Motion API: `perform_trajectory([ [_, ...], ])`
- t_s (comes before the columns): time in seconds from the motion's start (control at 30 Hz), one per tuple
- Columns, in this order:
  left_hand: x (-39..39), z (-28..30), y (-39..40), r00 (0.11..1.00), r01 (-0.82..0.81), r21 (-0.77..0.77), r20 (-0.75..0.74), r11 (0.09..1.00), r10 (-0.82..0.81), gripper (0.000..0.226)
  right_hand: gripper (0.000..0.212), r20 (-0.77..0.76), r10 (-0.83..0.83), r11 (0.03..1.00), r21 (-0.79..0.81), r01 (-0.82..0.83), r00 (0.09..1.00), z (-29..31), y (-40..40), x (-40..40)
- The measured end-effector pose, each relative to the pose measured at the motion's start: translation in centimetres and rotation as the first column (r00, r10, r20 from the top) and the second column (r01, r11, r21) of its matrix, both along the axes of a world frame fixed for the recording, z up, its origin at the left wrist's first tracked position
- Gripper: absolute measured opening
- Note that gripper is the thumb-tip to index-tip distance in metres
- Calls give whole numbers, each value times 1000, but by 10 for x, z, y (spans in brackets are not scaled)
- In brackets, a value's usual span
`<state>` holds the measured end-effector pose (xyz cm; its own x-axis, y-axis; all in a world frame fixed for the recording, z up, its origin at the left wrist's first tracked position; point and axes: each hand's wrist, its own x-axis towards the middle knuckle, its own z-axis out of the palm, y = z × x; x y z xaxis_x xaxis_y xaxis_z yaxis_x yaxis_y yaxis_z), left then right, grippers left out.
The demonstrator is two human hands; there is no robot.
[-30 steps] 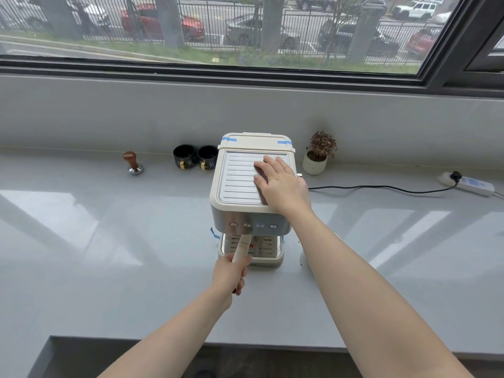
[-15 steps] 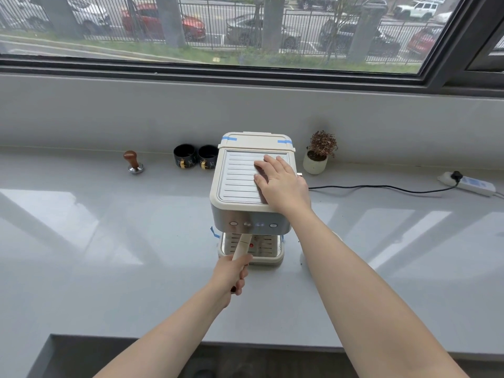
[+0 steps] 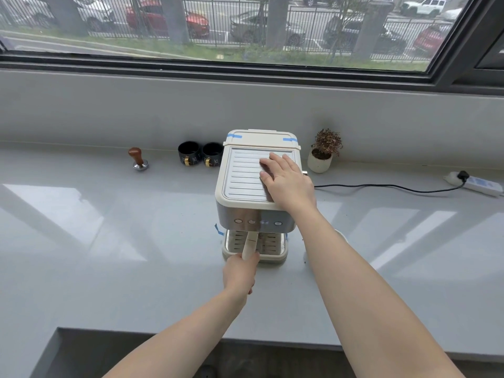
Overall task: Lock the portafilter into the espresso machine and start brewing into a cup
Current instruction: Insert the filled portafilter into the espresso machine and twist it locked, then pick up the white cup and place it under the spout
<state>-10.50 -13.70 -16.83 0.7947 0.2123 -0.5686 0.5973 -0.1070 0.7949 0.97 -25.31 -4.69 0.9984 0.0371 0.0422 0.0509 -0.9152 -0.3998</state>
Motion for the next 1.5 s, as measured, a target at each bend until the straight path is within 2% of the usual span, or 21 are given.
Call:
perform_trajectory([
  [0.13, 0, 2, 2, 1000, 32, -52, 2, 998, -32, 22, 44, 6, 0, 1000, 5, 0, 1000, -1, 0, 1],
  [0.47, 0, 17, 22, 970, 242, -87, -2, 966, -243, 13, 43, 16, 22, 999, 42, -22, 1000, -2, -5, 3],
  [0.57, -2, 23, 33, 951, 303, -133, -17, 944, -307, 20, 42, 29, -3, 995, 102, 0, 1000, -2, -9, 2],
  [0.63, -2, 27, 41, 955, 294, -98, -19, 951, -297, 24, 44, 15, 22, 996, 83, -23, 1000, -1, -10, 1],
  [0.7, 6, 33, 50, 985, 167, 22, 50, 986, -168, 26, 45, 10, 53, 997, 52, -54, 999, -1, -11, -1],
  [0.77, 21, 45, 58, 977, 12, 119, 212, 993, -37, 26, 44, 46, 65, 995, 77, -68, 997, -5, -13, -5],
  [0.8, 29, 53, 62, 956, -20, 149, 291, 989, -25, 31, 42, 83, 63, 990, 121, -73, 995, -9, -15, -9],
  [0.9, 45, 74, 64, 902, 12, 223, 418, 975, -107, 52, 35, 206, 45, 946, 305, -108, 978, -24, -26, -24],
  [0.97, 50, 81, 61, 873, 36, 248, 464, 968, -152, 53, 35, 253, 49, 912, 383, -146, 966, -33, -35, -35],
  [1.03, 54, 84, 56, 845, 68, 253, 500, 965, -191, 51, 40, 268, 52, 891, 423, -165, 962, -39, -44, -42],
  [1.17, 58, 82, 51, 802, 95, 311, 539, 946, -258, 57, 46, 288, 59, 899, 401, -176, 956, -42, -53, -48],
  [1.23, 58, 79, 53, 801, 118, 281, 541, 953, -258, 60, 47, 275, -22, 881, 461, -111, 961, -48, -58, -50],
  [1.3, 60, 78, 54, 811, 146, 225, 531, 963, -247, 63, 46, 224, -203, 867, 494, 69, 953, -66, -71, -53],
  [1.33, 61, 78, 55, 816, 162, 201, 523, 966, -246, 65, 47, 166, -319, 861, 462, 212, 933, -79, -81, -55],
  [1.4, 62, 79, 56, 820, 197, 171, 511, 965, -258, 68, 50, -10, -532, 787, 364, 498, 847, -105, -102, -65],
  [1.5, 63, 79, 58, 822, 209, 158, 506, 965, -261, 73, 54, -241, -628, 695, 252, 673, 740, -138, -125, -86],
])
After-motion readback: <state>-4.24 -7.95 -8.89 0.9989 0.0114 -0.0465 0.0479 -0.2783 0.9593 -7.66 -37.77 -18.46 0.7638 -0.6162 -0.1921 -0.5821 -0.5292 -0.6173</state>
